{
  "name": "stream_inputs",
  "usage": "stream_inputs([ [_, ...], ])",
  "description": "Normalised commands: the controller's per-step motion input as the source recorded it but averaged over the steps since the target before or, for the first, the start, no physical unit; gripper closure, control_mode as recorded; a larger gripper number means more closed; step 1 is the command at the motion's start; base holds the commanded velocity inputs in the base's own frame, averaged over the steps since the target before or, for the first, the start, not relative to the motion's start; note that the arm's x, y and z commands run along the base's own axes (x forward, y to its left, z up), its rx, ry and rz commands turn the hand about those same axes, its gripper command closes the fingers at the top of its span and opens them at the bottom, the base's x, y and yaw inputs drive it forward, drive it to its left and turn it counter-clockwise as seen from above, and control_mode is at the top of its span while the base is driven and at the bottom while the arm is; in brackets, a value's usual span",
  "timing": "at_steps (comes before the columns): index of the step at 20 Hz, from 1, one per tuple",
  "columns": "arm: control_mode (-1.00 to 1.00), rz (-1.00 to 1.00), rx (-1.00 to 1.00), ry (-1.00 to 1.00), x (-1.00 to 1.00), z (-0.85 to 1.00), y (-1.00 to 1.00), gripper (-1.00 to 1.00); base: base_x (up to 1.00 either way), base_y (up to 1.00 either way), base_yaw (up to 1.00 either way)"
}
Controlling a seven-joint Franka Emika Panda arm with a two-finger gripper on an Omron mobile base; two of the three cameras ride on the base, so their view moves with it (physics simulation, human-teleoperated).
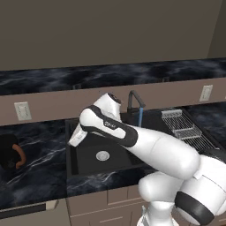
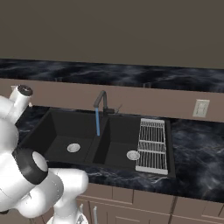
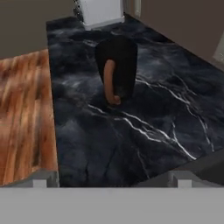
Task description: Turn on the sink faucet and place the jug under the water for a few seconds to fill it up.
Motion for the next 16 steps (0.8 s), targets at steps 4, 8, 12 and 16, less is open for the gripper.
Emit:
stream_inputs([
  [4, -1.00, 0.33, 0.25, 0.00, -0.38, -0.38, 0.15, -1.00, 0.00, 0.00, 0.00],
  [8, -1.00, 0.13, 0.18, 0.00, -0.28, -0.11, 0.41, -1.00, 0.00, 0.00, 0.00],
  [12, -1.00, 0.00, 0.15, -0.01, -0.01, 0.00, 0.39, -1.00, 0.00, 0.00, 0.00],
  [16, -1.00, 0.00, 0.13, -0.06, 0.00, -0.02, 0.51, -1.00, 0.00, 0.00, 0.00],
])
